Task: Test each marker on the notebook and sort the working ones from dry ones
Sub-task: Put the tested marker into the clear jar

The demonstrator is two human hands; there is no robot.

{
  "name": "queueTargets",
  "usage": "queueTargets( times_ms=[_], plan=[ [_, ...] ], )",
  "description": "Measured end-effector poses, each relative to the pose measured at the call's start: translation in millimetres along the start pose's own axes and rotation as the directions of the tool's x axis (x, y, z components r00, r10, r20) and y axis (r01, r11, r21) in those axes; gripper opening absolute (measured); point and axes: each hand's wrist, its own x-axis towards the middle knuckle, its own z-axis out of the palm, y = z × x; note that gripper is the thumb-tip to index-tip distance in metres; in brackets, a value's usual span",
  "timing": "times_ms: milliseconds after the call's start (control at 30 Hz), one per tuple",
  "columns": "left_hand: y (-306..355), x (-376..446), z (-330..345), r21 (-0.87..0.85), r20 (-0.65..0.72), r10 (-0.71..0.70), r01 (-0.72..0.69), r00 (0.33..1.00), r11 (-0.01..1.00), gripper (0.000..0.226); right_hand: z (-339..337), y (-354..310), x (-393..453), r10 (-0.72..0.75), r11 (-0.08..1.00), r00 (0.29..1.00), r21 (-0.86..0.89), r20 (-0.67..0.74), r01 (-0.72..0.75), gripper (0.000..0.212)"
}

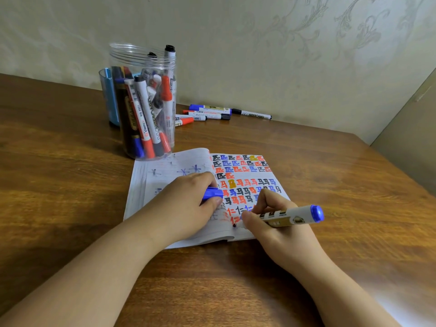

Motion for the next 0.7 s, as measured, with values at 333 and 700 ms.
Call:
queueTargets(
  times_ms=[333, 700],
  plan=[
    [0.5, -0.3, -1.0, -0.001, 0.005, 0.005, -0.005, 1.0, 1.0, 0.013, -1.3, -3.7, -1.4, -0.001, 1.0, 1.0, -0.008, 0.023, 0.001, 0.033],
    [-2.0, 0.7, 0.0, 0.003, -0.007, 0.026, -0.026, 1.0, 1.0, 0.011, -2.6, 2.1, -1.4, -0.01, 1.0, 0.998, 0.014, -0.055, 0.011, 0.033]
  ],
)
